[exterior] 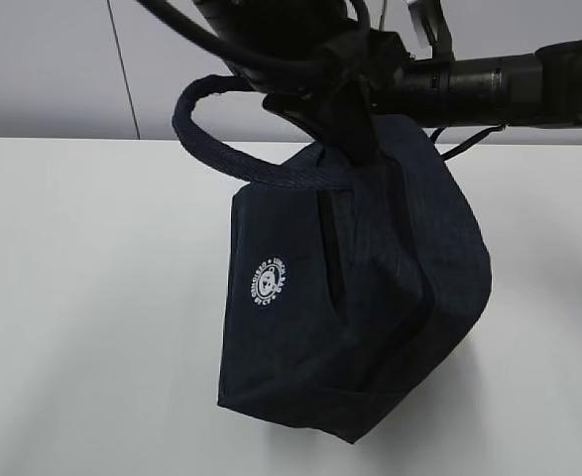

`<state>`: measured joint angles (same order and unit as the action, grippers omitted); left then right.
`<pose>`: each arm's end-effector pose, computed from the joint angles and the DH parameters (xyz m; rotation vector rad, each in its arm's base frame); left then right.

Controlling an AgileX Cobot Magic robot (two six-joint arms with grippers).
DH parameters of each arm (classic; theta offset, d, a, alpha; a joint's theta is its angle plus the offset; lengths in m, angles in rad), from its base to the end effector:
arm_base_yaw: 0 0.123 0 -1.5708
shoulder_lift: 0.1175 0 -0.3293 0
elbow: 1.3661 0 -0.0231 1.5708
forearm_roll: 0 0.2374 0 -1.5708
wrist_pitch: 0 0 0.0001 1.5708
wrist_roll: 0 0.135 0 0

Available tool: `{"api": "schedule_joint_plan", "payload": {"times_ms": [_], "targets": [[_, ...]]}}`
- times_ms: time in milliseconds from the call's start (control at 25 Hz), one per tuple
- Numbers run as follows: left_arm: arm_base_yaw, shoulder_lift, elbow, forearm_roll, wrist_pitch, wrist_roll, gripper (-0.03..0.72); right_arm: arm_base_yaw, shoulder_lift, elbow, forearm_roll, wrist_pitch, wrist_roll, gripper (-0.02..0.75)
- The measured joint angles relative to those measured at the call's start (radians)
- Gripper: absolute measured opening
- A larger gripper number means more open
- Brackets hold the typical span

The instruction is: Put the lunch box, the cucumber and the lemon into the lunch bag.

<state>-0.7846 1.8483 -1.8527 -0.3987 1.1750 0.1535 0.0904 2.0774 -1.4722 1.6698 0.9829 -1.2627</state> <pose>0.2653 -0.3333 0.3621 1.1494 2.4574 -0.7397 0.4685 0.1548 0.2654 -0.2990 1.9688 1.3159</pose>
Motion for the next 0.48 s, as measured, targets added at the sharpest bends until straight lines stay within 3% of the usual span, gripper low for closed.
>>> {"api": "schedule_joint_plan", "payload": {"times_ms": [480], "targets": [[0.0,-0.026,0.0,0.005,0.011,-0.012,-0.006,0.005,0.0,-0.002,0.008,0.025,0.004,0.0]]}}
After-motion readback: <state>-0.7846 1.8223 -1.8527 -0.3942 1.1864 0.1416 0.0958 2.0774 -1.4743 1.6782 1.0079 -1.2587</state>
